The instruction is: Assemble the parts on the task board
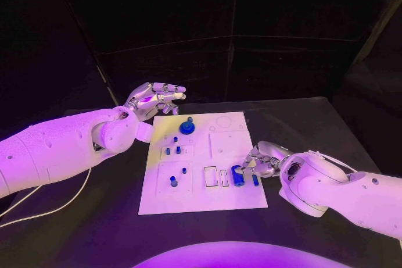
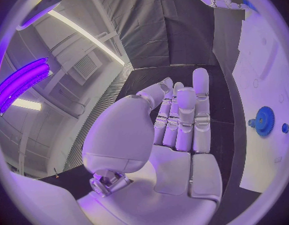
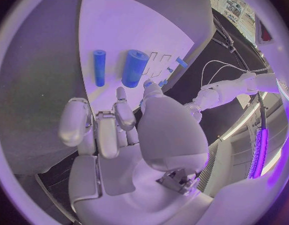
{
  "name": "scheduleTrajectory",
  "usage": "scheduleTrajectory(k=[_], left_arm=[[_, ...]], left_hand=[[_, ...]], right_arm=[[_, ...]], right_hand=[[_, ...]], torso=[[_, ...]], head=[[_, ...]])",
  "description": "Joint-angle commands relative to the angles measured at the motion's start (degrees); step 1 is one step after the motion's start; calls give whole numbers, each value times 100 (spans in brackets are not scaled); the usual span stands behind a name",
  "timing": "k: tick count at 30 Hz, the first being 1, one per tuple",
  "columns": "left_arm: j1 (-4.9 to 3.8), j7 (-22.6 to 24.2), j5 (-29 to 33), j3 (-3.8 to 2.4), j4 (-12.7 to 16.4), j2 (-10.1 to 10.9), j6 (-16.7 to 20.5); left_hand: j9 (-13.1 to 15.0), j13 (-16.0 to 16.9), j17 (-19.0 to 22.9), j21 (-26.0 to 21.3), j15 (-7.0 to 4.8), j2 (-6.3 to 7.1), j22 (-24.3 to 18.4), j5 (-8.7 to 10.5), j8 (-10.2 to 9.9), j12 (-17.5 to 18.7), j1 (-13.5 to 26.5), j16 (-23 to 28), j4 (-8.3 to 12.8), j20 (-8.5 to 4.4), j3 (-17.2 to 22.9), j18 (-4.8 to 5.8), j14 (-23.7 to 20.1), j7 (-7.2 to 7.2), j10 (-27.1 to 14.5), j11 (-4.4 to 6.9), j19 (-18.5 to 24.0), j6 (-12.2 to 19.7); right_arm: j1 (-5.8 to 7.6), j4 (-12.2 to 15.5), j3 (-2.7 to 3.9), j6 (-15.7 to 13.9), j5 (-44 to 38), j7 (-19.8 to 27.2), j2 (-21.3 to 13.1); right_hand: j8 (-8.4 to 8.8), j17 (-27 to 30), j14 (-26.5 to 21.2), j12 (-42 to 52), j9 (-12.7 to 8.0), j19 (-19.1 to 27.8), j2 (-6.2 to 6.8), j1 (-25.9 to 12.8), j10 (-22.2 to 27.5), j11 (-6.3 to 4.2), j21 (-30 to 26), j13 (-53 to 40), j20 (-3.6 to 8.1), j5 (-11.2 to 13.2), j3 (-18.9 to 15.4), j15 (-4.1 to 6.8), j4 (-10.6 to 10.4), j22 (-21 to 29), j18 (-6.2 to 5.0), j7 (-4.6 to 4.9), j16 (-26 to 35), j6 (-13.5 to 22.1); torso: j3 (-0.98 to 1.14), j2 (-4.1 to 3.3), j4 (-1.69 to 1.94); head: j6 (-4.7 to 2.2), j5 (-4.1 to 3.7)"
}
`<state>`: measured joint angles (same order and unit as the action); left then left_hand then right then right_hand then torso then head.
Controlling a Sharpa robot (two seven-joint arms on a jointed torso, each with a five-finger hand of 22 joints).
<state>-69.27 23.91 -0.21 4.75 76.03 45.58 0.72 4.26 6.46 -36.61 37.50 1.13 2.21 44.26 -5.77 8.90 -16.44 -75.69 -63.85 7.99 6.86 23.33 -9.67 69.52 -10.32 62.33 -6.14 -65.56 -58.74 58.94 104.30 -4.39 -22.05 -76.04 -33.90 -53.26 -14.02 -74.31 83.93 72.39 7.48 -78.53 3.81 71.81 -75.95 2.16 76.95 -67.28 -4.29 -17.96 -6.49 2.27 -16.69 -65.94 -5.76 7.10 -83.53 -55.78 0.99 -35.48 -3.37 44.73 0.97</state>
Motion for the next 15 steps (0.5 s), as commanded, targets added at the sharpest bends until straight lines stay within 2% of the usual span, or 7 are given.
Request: scheduleTrajectory(k=[1, 7, 11, 15], left_arm=[[-8, 47, -18, -3, 3, 19, -89], [-10, -14, -18, -2, 11, 37, -86], [-11, -34, -18, -2, 22, 50, -92], [-13, -44, -18, -2, 31, 63, -91]], left_hand=[[-9, 7, 9, -24, 12, -23, -10, -13, 27, -42, 67, 19, -5, 7, -20, -76, -37, 1, -44, 15, 48, 58], [-9, 7, 6, -26, 12, -26, -11, -14, 26, -43, 72, 17, -9, 8, -21, -77, -36, 0, -51, 14, 49, 64], [-10, 7, 6, -27, 12, -26, -11, -14, 26, -43, 72, 17, -9, 8, -21, -77, -36, 0, -51, 14, 49, 64], [-10, 6, 7, -27, 12, -25, -12, -15, 25, -43, 73, 16, -9, 8, -21, -77, -37, 0, -55, 13, 49, 68]], right_arm=[[-9, -23, 2, 236, -73, -61, 51], [-27, -72, 2, 418, -228, -115, 131], [-30, -109, 2, 527, -367, -207, 162], [-32, -148, 2, 652, -500, -290, 199]], right_hand=[[-74, -23, 318, 51, 27, 22, -13, -93, -5, 8, -11, -40, -8, 63, -71, -33, -2, -5, 81, -25, -16, -8], [-153, -54, 323, 55, 59, 16, -44, -149, -12, -7, -2, -64, 0, 108, -149, -23, -1, -21, 84, -44, -26, -29], [-182, -93, 330, 60, 70, 3, -47, -163, -19, -13, 14, -79, 4, 131, -177, -19, 0, -49, 89, -51, -41, -40], [-210, -128, 337, 63, 81, -8, -45, -182, -24, -19, 27, -91, 8, 153, -210, -14, -1, -72, 94, -58, -55, -48]], torso=[[-5, -5, 2], [-6, -10, 4], [-14, -8, 3], [-7, -7, 11]], head=[[21, 9], [13, 17], [35, 28], [40, 33]])
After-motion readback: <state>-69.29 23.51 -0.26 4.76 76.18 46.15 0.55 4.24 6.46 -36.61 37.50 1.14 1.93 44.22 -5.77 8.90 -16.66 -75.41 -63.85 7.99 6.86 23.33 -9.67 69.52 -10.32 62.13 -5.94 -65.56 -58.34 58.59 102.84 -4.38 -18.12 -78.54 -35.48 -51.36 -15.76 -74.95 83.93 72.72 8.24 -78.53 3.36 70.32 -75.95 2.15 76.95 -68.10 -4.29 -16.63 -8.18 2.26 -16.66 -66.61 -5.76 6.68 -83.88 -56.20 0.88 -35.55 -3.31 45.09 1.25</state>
